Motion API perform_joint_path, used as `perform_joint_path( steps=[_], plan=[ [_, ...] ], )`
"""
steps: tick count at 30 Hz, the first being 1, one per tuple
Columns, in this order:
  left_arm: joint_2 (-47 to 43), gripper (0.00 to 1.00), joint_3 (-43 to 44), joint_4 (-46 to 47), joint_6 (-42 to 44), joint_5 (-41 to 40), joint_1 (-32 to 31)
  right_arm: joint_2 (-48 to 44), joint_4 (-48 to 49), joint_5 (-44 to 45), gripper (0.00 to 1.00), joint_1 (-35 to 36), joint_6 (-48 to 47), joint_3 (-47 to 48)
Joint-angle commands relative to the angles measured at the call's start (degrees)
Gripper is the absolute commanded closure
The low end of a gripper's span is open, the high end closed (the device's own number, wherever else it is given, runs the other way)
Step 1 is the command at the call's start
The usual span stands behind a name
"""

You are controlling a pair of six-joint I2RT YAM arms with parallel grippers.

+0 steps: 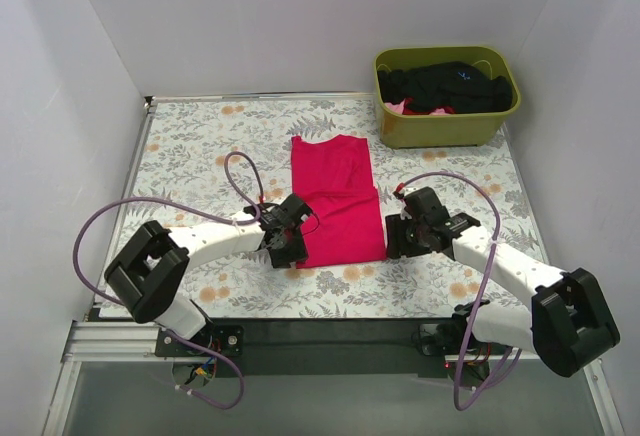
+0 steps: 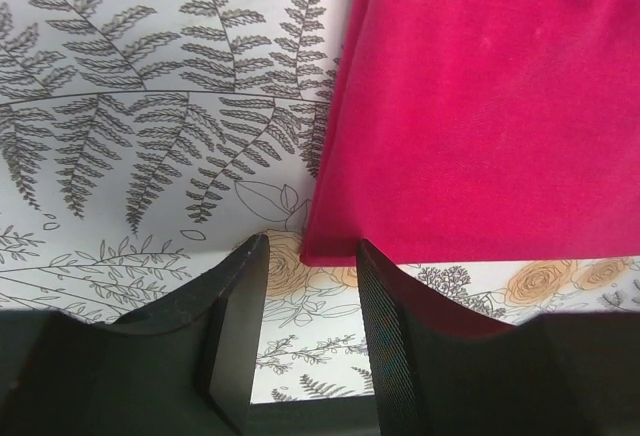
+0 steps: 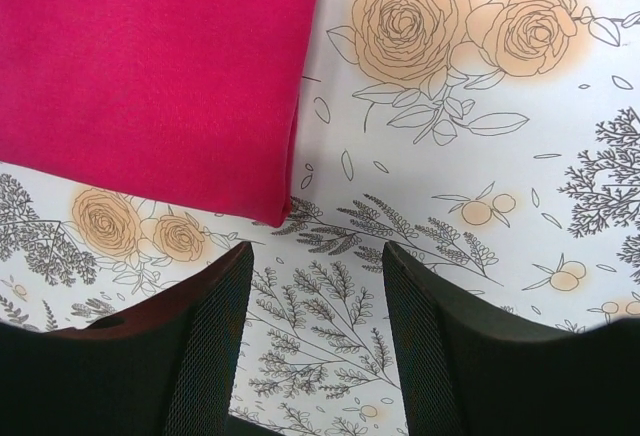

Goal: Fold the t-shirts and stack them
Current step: Fold the tshirt

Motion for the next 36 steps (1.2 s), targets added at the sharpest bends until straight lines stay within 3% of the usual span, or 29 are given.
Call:
perform_joint_path(
  steps=[1,9,13,17,24,36],
  plan=[
    [1.82,0.61,2.9,-0.9,-1.4,-2.96,-2.13,0.56,-0.71,3.47,0.47,1.71,1.93,2.04],
    [6.31,0.63,4.48,-4.68,-2.72,-4.64,-3.81,1.53,-0.1,4.71,0.45,4.95,4.65,2.83],
    [6.84,0.71,4.66,-5.82,-2.98,-4.37,-3.9,3.46,0.26,5.32,0.44,6.54,5.8,3.89],
    [7.02,0.85,4.48,-5.65,-2.72,-3.93,-3.99,6.18,1.05,5.58,0.44,8.12,6.5,4.5],
    [7.02,0.97,3.96,-4.51,-1.93,-3.14,-4.08,8.83,1.05,7.61,0.46,9.79,7.2,5.82],
    [7.02,1.0,3.43,-3.28,-1.23,-2.0,-4.16,11.54,1.22,8.57,0.57,9.79,7.82,7.75]
  ],
)
